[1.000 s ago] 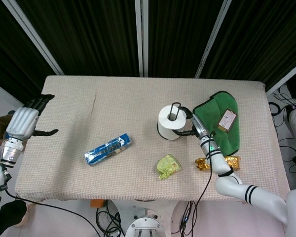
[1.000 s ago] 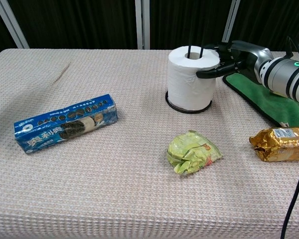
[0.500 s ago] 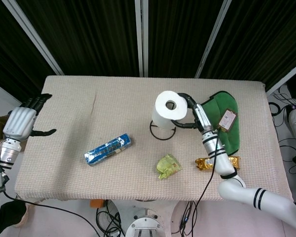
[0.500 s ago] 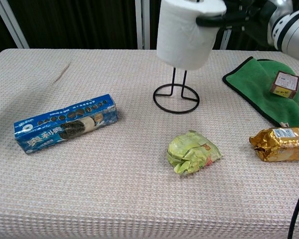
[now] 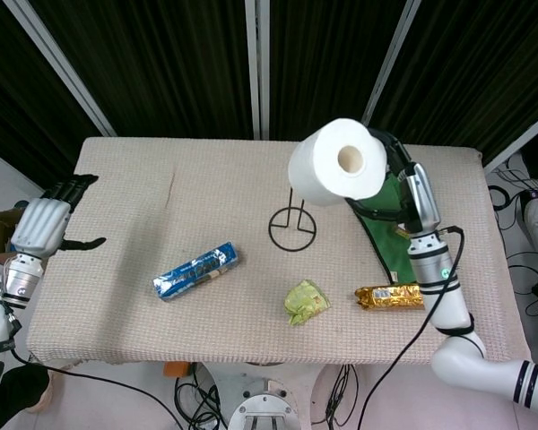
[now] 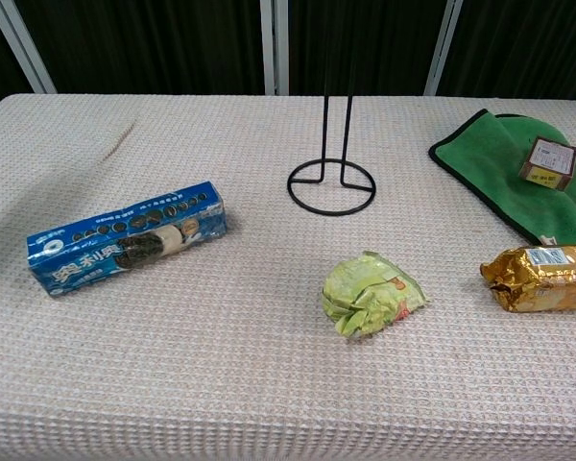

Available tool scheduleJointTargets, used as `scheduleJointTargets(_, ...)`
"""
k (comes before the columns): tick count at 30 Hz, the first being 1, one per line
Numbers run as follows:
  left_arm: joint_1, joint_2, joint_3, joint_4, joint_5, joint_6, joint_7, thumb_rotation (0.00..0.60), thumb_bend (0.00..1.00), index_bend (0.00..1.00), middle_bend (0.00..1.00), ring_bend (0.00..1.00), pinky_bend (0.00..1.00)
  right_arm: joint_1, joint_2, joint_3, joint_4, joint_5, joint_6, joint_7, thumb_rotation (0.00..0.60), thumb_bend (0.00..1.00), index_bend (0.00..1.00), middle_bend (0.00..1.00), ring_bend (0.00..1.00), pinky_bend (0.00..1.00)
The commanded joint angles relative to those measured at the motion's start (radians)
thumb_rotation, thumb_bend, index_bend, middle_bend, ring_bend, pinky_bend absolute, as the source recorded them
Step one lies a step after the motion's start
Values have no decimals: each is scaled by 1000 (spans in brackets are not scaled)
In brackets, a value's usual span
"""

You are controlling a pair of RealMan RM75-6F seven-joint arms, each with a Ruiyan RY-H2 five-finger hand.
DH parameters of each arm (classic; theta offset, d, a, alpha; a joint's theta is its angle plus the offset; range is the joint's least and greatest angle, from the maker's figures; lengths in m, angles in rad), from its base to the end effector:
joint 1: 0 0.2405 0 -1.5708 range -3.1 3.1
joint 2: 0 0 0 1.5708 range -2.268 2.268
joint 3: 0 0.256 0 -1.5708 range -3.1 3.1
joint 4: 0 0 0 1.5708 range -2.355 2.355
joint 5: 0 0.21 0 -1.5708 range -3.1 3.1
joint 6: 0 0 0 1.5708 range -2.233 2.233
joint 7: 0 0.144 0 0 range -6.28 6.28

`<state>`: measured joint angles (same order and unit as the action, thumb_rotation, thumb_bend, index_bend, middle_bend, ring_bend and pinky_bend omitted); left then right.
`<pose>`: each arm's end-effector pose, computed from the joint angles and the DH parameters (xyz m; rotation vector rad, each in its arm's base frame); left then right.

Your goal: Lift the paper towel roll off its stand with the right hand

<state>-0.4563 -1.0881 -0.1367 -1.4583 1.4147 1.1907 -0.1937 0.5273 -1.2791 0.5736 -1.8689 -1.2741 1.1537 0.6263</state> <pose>-0.2698 0.3176 0.1709 -1.5677 -0.8704 -1.0194 -0.0897 -0.3428 0.1520 1.1129 -1.5459 2.1020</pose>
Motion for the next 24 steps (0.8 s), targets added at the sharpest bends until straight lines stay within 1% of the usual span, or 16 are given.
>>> scheduleJointTargets(1,1,-2,3,5,3,0,-2,512,90,98,112,100,258,-52,75,-35,-37,4,14,-76,600,268,284,295,252,337)
scheduleJointTargets(3,1,-5,4,11,4,-3,-4,510,90,98,112,100,258,-79,116,-64,-46,-5,16,-110,600,273,286,296,252,337)
scheduleJointTargets(5,-1,-10,6,19,4,-9,-7,511,90,97,111,100,258,-114,154,-106,-40,-32,20,-122,600,274,293,299,254,337)
scheduleJointTargets(7,-4,-18,7,26,5,-14,-10,512,90,97,112,100,258,-136,186,-145,-38,-35,-9,-90,600,286,302,302,259,339)
scheduleJointTargets(10,-9,-31,8,34,7,-20,-8,511,90,98,112,100,258,-145,212,-185,-18,-46,-50,-51,600,302,305,303,261,339)
scheduleJointTargets(14,-11,-40,8,36,8,-20,-4,512,90,97,111,99,258,-151,177,-250,59,-78,-64,-31,600,305,304,303,261,340)
scheduleJointTargets(19,-10,-36,21,38,20,-23,20,511,90,98,112,100,258,-123,105,-317,185,-98,-133,14,600,316,305,298,260,340)
scheduleJointTargets(24,-5,-32,20,34,21,-13,20,508,90,97,112,100,256,-98,31,-356,282,-97,-172,12,600,315,305,297,260,340)
